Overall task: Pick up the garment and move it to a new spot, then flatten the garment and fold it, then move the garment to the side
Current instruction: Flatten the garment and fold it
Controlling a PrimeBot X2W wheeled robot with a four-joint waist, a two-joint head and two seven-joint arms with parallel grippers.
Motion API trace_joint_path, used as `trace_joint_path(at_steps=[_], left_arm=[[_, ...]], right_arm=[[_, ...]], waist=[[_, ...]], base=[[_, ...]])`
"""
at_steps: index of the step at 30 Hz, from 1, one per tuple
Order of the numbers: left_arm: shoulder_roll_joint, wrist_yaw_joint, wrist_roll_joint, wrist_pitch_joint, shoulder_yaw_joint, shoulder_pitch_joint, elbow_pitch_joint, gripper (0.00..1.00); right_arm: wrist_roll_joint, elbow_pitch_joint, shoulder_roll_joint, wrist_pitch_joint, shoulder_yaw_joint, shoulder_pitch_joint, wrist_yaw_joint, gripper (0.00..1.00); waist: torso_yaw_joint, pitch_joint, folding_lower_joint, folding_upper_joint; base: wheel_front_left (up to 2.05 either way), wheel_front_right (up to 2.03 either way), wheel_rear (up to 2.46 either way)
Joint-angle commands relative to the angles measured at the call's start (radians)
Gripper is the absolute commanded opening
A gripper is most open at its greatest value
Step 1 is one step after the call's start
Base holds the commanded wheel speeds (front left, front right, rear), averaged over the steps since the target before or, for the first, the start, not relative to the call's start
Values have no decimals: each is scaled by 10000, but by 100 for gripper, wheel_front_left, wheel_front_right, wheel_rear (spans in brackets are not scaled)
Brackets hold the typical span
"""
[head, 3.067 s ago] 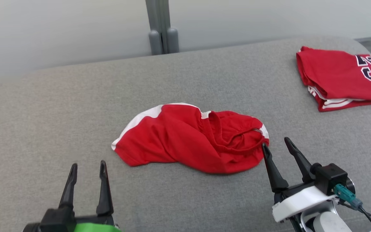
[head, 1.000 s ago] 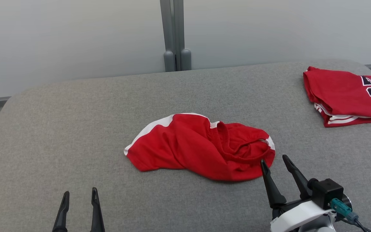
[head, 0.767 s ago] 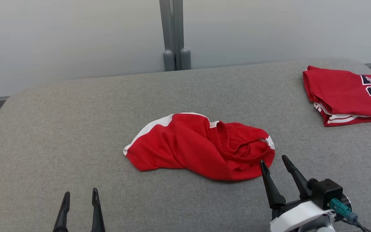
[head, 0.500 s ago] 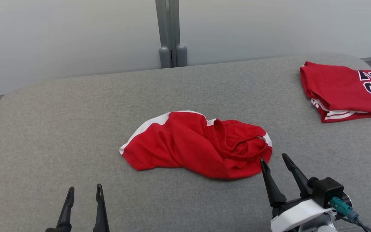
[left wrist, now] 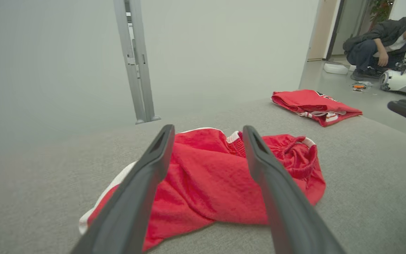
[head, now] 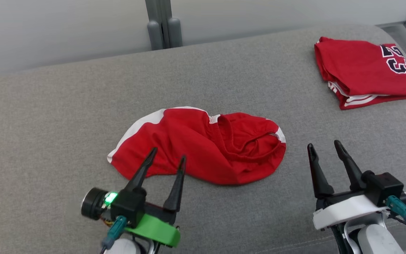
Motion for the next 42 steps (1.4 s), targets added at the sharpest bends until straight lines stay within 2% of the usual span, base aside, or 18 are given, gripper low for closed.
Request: trace_joint_path(at_steps=[1,5,9,17,22,24,31,32,33,34,36,37,39,42], left_arm=[[33,-104,-55,4,-286,-568,185,100],[39,-289,-78,4,-1565,-2071,937,100],[39,-353,-762,90,-2880,-3428,1649,100],[41,-362,-3734,1377,-5604,-5555,2426,100],[50,-357,-5063,2080,-6371,-6511,2872,100],[39,-218,-5354,2245,-6487,-6794,3082,100],[42,957,-6386,2527,-6759,-7481,3645,100],[48,1133,-6494,2643,-6824,-7521,3754,97],[44,1320,-6601,2749,-6929,-7613,3872,67],[42,1467,-6721,2795,-6960,-7671,3945,44],[47,1756,-6816,2758,-7034,-7806,4100,19],[45,1843,-6904,2669,-7062,-7865,4152,0],[42,1865,-7098,2472,-7133,-7969,4188,0],[33,1662,-7382,2152,-7217,-8224,4013,0]], right_arm=[[-81,-92,17,-1,-116,-190,-2,100],[-169,-262,86,0,-398,-439,-2,100],[-191,-369,146,-1,-571,-730,-2,100],[-255,-570,266,-1,-784,-1028,-2,100],[-213,-578,333,-1,-832,-1212,-2,100],[-205,-593,358,-1,-817,-1257,-2,100],[-152,-464,420,-1,-792,-1262,-2,100],[-145,-452,426,-1,-782,-1260,-2,100],[-135,-436,433,-1,-770,-1264,-2,100],[-135,-429,437,-1,-753,-1276,-2,100],[-124,-422,438,-1,-745,-1298,-2,100],[-121,-415,444,-1,-725,-1308,-2,100],[-122,-395,452,-1,-708,-1311,-2,100],[-137,-360,460,-1,-750,-1222,-2,100]], waist=[[-505,970,0,0],[-725,1792,0,0],[-973,2523,0,0],[-1375,3421,0,0],[-1581,3744,0,0],[-1653,3832,0,0],[-1863,4015,0,0],[-1887,4017,0,0],[-1922,4022,0,0],[-1954,4028,0,0],[-2015,4028,0,0],[-2043,4021,0,0],[-2075,3991,0,0],[-2036,3840,0,0]], base=[[0,0,0],[0,0,0],[0,0,0],[0,0,0],[0,0,0],[0,0,0],[0,0,0],[0,0,0],[0,0,0],[0,0,0],[0,0,0],[0,0,0],[0,0,0],[0,0,0]])
